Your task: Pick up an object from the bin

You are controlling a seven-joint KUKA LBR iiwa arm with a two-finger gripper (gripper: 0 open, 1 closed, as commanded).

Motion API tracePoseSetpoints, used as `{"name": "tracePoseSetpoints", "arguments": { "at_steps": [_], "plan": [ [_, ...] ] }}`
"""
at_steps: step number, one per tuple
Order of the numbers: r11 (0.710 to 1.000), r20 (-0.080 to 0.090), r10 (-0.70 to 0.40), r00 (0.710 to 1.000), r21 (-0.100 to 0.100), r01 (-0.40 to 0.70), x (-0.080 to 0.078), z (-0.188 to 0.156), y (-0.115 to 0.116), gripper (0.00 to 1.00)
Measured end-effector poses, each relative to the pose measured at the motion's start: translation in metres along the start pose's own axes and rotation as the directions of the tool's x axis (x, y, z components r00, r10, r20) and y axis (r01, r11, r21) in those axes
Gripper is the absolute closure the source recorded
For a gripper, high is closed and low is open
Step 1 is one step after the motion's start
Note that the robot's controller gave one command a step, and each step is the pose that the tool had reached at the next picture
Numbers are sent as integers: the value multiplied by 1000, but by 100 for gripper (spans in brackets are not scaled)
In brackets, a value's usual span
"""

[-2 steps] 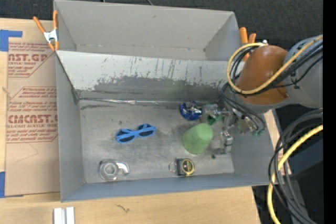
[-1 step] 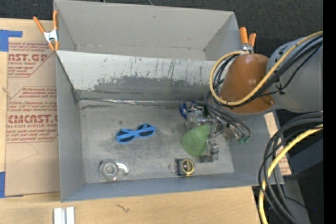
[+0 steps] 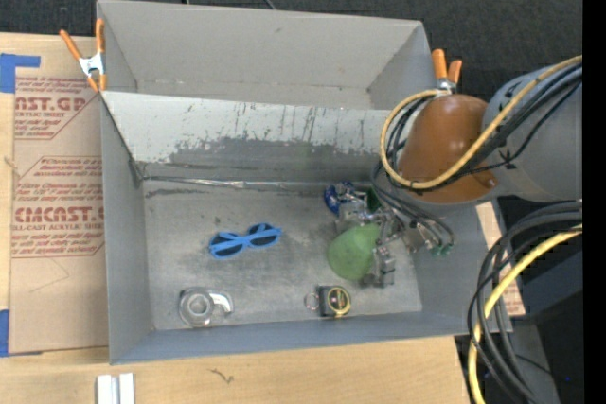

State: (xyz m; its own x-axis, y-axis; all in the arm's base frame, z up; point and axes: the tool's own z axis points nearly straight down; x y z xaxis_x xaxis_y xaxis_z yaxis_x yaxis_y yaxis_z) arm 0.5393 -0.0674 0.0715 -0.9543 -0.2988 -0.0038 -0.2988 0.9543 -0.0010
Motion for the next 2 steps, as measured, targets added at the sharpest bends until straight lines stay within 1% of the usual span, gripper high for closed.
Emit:
{"name": "tracePoseSetpoints", "arguments": {
  "at_steps": [1,2],
  "plan": [
    [999,6,-49,999,1,49,-7,-125,47,100],
    [879,2,-477,879,2,477,-24,-184,31,100]
  ]
}}
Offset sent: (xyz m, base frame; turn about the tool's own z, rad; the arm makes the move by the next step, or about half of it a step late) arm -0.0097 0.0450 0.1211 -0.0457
